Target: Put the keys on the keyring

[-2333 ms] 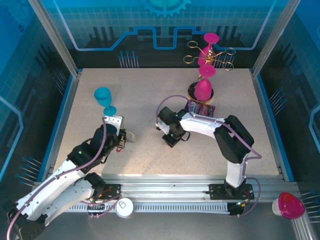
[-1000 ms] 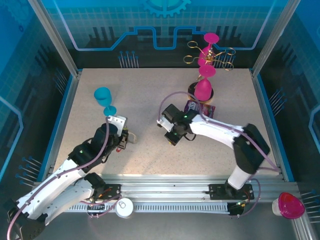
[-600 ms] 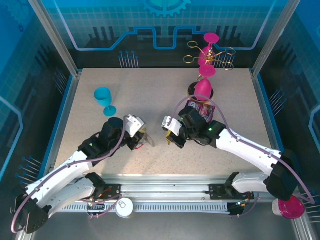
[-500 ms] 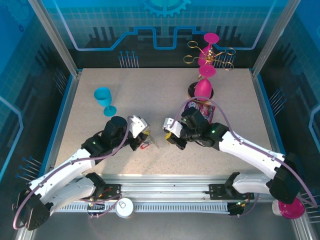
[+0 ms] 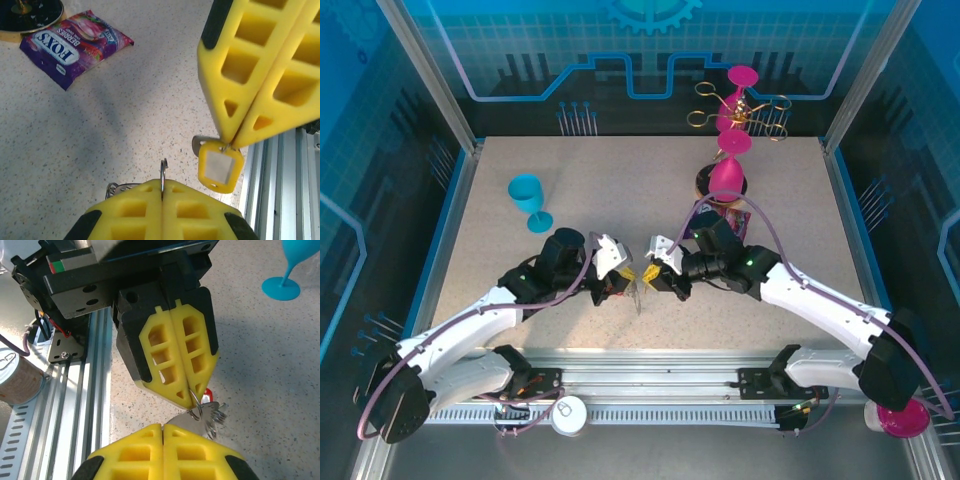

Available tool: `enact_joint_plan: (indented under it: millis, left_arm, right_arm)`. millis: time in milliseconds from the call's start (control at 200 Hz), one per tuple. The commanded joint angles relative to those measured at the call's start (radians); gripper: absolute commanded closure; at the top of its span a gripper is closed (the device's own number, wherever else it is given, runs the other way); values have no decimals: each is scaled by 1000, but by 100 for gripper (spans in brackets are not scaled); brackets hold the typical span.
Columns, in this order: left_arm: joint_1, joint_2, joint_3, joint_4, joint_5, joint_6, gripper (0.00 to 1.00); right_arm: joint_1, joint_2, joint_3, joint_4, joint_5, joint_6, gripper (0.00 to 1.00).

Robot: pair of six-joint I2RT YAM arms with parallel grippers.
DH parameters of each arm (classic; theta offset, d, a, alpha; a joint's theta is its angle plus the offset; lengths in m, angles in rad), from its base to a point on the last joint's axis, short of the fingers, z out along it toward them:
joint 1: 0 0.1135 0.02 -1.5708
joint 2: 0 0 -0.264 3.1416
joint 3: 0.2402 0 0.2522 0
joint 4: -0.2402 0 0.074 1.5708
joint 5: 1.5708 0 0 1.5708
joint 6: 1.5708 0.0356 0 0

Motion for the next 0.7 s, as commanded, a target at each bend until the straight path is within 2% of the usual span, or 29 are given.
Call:
enact_joint_plan:
  millis: [0, 695]
  left_arm:
    - [-5, 6, 12, 65, 60, -31, 100]
    - [-18, 2, 7, 62, 79, -22, 100]
  right_arm:
    - [-13, 19, -7, 25, -44, 28, 100]
    - [-21, 25, -12, 106, 37, 117, 100]
